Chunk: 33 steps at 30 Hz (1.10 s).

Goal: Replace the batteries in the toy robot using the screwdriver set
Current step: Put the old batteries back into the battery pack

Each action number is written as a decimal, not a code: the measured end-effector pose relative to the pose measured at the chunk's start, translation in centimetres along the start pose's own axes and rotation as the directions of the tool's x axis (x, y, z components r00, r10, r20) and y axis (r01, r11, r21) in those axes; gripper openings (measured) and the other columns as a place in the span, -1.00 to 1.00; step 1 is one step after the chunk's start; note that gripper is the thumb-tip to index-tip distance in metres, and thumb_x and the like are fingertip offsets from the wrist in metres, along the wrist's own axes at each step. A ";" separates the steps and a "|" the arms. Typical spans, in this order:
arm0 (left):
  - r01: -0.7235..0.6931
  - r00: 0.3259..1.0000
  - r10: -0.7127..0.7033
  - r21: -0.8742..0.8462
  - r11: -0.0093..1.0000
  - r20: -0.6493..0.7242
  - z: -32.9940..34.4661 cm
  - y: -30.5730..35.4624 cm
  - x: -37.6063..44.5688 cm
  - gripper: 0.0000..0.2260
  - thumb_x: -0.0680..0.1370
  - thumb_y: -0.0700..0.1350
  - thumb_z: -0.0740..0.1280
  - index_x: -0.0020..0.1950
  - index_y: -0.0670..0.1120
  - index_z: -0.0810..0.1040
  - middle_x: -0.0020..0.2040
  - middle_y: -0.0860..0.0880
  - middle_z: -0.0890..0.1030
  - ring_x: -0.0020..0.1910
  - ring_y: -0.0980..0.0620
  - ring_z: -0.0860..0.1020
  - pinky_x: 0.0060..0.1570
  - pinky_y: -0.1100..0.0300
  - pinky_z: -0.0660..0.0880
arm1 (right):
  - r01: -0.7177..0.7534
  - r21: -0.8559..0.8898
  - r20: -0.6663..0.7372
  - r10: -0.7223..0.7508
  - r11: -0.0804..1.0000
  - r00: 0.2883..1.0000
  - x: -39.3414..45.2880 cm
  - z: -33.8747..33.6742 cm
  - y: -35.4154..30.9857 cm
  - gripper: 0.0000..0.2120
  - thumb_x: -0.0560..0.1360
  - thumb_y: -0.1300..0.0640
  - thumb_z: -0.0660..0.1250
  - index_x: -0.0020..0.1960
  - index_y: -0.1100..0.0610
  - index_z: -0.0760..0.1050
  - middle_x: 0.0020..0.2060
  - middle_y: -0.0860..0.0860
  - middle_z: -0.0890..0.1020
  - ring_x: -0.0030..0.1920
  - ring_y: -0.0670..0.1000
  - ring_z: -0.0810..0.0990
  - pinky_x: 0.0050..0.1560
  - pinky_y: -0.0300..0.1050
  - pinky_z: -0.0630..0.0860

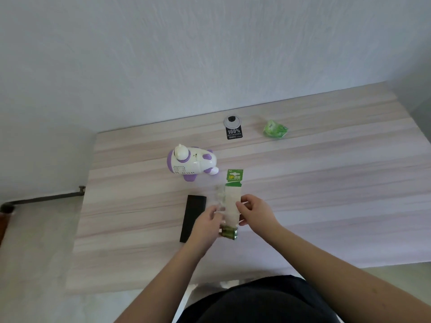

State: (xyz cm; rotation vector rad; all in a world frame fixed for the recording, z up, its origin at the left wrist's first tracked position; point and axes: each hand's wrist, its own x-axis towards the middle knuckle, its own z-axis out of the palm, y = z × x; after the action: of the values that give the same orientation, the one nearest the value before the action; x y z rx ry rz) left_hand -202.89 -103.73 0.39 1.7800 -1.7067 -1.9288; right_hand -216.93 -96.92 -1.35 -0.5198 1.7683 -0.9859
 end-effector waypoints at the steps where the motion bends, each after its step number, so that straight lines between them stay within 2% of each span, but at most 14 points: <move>1: 0.015 1.000 -0.015 -0.022 1.000 0.019 -0.4 -0.1 -0.4 -0.83 0.62 -0.09 0.20 0.13 0.02 0.56 0.04 -0.09 0.65 0.00 -0.06 0.65 -0.06 -0.02 0.64 | 0.004 -0.045 0.004 -0.004 0.999 1.000 0.3 0.3 0.3 -0.89 0.58 0.12 0.24 0.00 0.11 0.54 -0.23 0.02 0.71 -0.27 0.00 0.69 -0.22 -0.12 0.65; 4: 0.043 0.999 -0.041 -0.068 0.997 0.029 -1.7 -1.1 -0.9 -0.83 0.65 -0.11 0.19 0.16 -0.03 0.54 0.05 -0.11 0.65 -0.02 -0.06 0.66 -0.17 0.14 0.62 | 0.012 -0.119 0.059 -0.005 0.993 0.998 1.0 1.3 0.7 -0.86 0.59 0.08 0.26 0.05 0.11 0.54 -0.19 0.01 0.70 -0.25 -0.03 0.68 -0.24 -0.17 0.64; 7: 0.054 0.998 -0.055 -0.079 0.995 -0.016 -2.9 -1.6 -1.2 -0.83 0.66 -0.07 0.17 0.13 -0.06 0.53 0.04 -0.13 0.63 -0.02 -0.08 0.65 -0.13 0.06 0.65 | 0.060 -0.194 0.098 -0.042 0.979 0.994 1.7 1.9 1.1 -0.84 0.57 -0.01 0.30 0.07 0.05 0.53 -0.18 -0.05 0.66 -0.27 -0.08 0.65 -0.20 -0.16 0.62; 9: 0.054 0.997 -0.060 -0.105 0.993 -0.048 -3.7 -1.9 -1.2 -0.82 0.66 -0.05 0.18 0.08 -0.10 0.53 0.01 -0.15 0.62 -0.07 -0.08 0.64 -0.11 0.01 0.65 | 0.085 -0.262 0.017 -0.084 0.961 0.996 2.7 1.8 1.6 -0.82 0.57 -0.04 0.28 0.09 0.02 0.51 -0.14 -0.05 0.61 -0.23 -0.05 0.63 -0.14 -0.06 0.60; 10: 0.058 0.996 -0.066 -0.126 0.990 -0.059 -4.0 -2.0 -1.2 -0.81 0.66 -0.05 0.19 0.08 -0.12 0.53 -0.02 -0.15 0.62 -0.09 -0.06 0.63 -0.12 0.03 0.65 | 0.088 -0.303 -0.045 -0.106 0.949 0.993 3.3 1.6 1.8 -0.79 0.58 -0.04 0.25 0.14 0.03 0.51 -0.10 -0.02 0.59 -0.20 -0.02 0.61 -0.12 -0.02 0.58; 12: 0.074 0.993 -0.088 -0.166 0.983 -0.078 -4.6 -2.3 -1.2 -0.81 0.65 -0.04 0.20 0.11 -0.12 0.54 -0.01 -0.15 0.64 -0.09 -0.07 0.64 -0.13 0.04 0.65 | 0.085 -0.399 -0.114 -0.141 0.913 0.983 4.6 1.2 1.9 -0.72 0.61 0.00 0.21 0.28 0.05 0.47 0.02 0.03 0.53 -0.12 0.00 0.55 -0.10 -0.06 0.50; 14: 0.089 0.991 -0.105 -0.188 0.978 -0.082 -5.0 -2.5 -1.1 -0.79 0.65 0.00 0.21 0.13 -0.07 0.56 0.04 -0.19 0.66 0.00 -0.13 0.65 -0.06 -0.04 0.64 | 0.072 -0.448 -0.096 -0.129 0.891 0.987 5.9 0.9 1.7 -0.64 0.61 0.02 0.22 0.39 0.04 0.38 0.16 0.10 0.46 -0.04 0.02 0.50 -0.04 -0.10 0.44; 17: 0.104 0.989 -0.124 -0.210 0.972 -0.086 -5.3 -2.6 -1.1 -0.80 0.64 0.02 0.22 0.12 -0.05 0.56 0.05 -0.21 0.66 0.04 -0.17 0.65 -0.03 -0.11 0.63 | 0.086 -0.506 -0.012 -0.107 0.858 0.994 7.6 0.9 1.3 -0.47 0.54 0.02 0.33 0.46 0.04 0.28 0.29 0.15 0.38 0.18 0.18 0.48 0.14 0.02 0.46; 20: 0.116 0.988 -0.139 -0.253 0.960 -0.073 -5.6 -2.7 -1.2 -0.80 0.64 0.01 0.22 0.09 -0.07 0.55 0.02 -0.22 0.66 0.03 -0.17 0.65 -0.05 -0.07 0.64 | 0.079 -0.706 0.056 -0.055 0.704 0.997 8.6 1.2 1.5 -0.39 0.49 -0.03 0.40 0.47 0.03 0.25 0.27 0.10 0.35 0.15 0.17 0.52 0.08 0.03 0.50; 23: 0.132 0.987 -0.154 -0.288 0.949 -0.054 -5.8 -2.9 -1.1 -0.82 0.65 -0.01 0.21 0.04 -0.07 0.54 -0.03 -0.19 0.66 0.00 -0.17 0.66 -0.16 0.03 0.63 | 0.097 -0.765 0.075 -0.062 0.637 0.995 8.8 1.2 1.7 -0.42 0.47 0.00 0.43 0.42 0.06 0.32 0.23 0.10 0.37 0.13 0.17 0.53 0.06 0.01 0.50; 27: 0.121 0.989 -0.144 -0.339 0.933 -0.044 -5.6 -3.0 -1.1 -0.85 0.65 -0.07 0.21 0.05 -0.12 0.52 -0.21 -0.10 0.62 -0.15 -0.15 0.65 -0.27 0.08 0.58 | 0.112 -0.767 0.080 -0.079 0.632 0.994 8.3 0.4 2.5 -0.45 0.45 0.01 0.45 0.37 0.09 0.36 0.19 0.11 0.42 0.11 0.17 0.52 0.06 -0.01 0.49; 28: 0.120 0.989 -0.141 -0.335 0.935 -0.041 -5.5 -3.0 -1.1 -0.84 0.65 -0.07 0.21 0.06 -0.13 0.52 -0.21 -0.11 0.62 -0.14 -0.17 0.65 -0.25 0.07 0.58 | 0.102 -0.762 0.070 -0.074 0.639 0.995 8.2 0.2 2.7 -0.45 0.45 0.01 0.45 0.37 0.08 0.36 0.19 0.11 0.42 0.11 0.17 0.52 0.06 -0.02 0.49; 31: 0.130 0.989 -0.145 -0.314 0.941 -0.025 -5.0 -2.8 -1.0 -0.80 0.65 -0.06 0.19 0.14 -0.13 0.52 0.01 -0.24 0.65 -0.03 -0.23 0.65 -0.17 0.03 0.61 | 0.079 -0.755 0.045 -0.069 0.651 0.997 7.8 -0.7 3.1 -0.43 0.47 0.00 0.43 0.40 0.08 0.33 0.21 0.10 0.43 0.15 0.16 0.51 0.09 -0.04 0.46; 33: 0.124 0.991 -0.136 -0.303 0.945 -0.018 -4.7 -2.8 -1.1 -0.79 0.65 -0.05 0.19 0.15 -0.13 0.52 0.05 -0.26 0.63 -0.07 -0.19 0.65 -0.14 0.02 0.62 | 0.072 -0.732 0.022 -0.081 0.678 0.996 7.5 -1.1 3.3 -0.44 0.49 0.03 0.41 0.42 0.08 0.32 0.21 0.10 0.44 0.16 0.14 0.51 0.12 -0.04 0.45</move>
State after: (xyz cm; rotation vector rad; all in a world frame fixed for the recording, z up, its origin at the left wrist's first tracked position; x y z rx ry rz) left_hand -197.47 -105.03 0.40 1.8373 -1.2271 -2.0555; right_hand -220.66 -100.05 -8.06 -1.1008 2.1400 -0.2681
